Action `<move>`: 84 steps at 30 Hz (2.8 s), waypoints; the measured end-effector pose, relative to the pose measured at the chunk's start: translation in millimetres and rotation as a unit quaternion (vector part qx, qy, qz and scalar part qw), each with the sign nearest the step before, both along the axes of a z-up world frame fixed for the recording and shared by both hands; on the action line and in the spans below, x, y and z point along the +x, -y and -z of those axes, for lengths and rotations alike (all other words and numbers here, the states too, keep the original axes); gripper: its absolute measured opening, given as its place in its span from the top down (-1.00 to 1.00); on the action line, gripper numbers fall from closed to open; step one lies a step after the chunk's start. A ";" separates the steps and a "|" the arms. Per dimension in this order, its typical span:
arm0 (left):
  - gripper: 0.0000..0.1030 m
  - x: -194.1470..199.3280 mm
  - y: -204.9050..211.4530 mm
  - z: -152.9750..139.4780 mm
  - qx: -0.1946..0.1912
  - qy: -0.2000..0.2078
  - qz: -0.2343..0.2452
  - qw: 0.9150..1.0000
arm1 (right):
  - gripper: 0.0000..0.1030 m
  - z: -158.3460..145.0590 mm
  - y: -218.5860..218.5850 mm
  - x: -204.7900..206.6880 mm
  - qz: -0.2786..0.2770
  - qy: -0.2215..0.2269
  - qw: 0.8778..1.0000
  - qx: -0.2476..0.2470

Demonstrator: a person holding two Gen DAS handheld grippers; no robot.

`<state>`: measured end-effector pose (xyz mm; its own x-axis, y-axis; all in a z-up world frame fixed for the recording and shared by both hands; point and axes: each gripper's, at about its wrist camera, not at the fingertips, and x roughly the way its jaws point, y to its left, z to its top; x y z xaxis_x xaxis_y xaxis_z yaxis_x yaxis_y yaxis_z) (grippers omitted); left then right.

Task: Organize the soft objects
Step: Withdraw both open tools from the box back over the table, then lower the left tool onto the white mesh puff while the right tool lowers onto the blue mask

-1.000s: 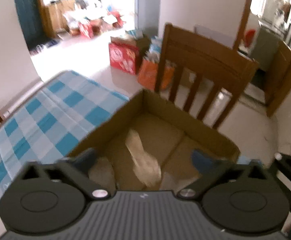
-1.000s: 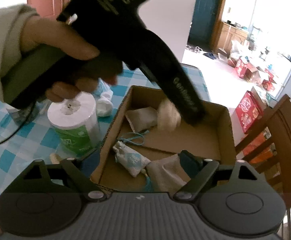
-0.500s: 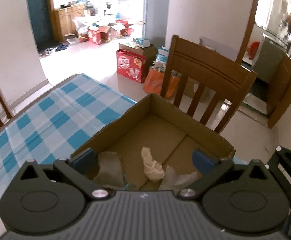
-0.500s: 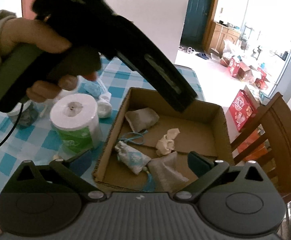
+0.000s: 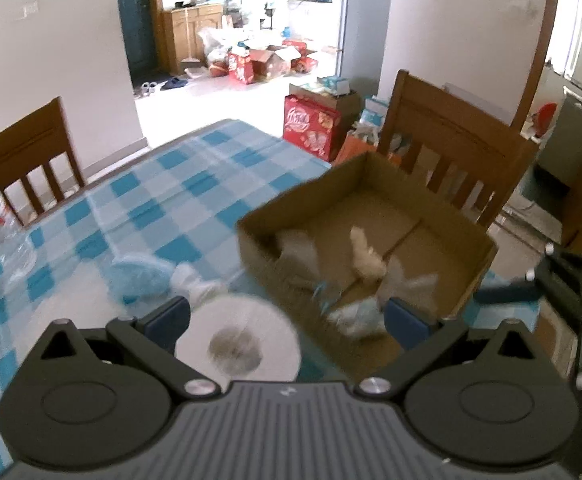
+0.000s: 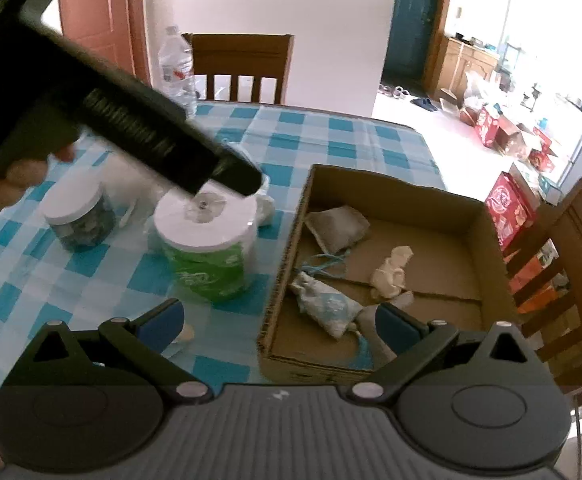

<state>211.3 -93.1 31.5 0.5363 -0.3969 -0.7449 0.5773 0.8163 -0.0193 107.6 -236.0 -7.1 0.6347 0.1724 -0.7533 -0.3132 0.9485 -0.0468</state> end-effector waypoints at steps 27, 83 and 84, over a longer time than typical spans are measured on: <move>-0.99 -37.8 -136.5 54.2 0.036 -0.010 -0.059 0.998 | -1.00 44.8 -97.0 -10.5 -0.030 -0.067 0.997 -0.024; -0.61 144.8 -161.8 99.9 0.020 -0.138 -0.066 0.988 | -1.00 111.8 -122.5 12.3 0.016 -0.170 0.984 0.053; -0.60 144.3 -161.9 99.5 0.020 -0.136 -0.067 0.988 | -1.00 113.1 -124.0 13.6 0.015 -0.171 0.984 0.056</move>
<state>355.6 68.8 -68.0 0.3595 -0.3027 -0.8827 0.4424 0.8882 -0.1244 121.3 -112.0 -120.2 0.3542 0.2506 -0.9010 -0.2640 0.9510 0.1608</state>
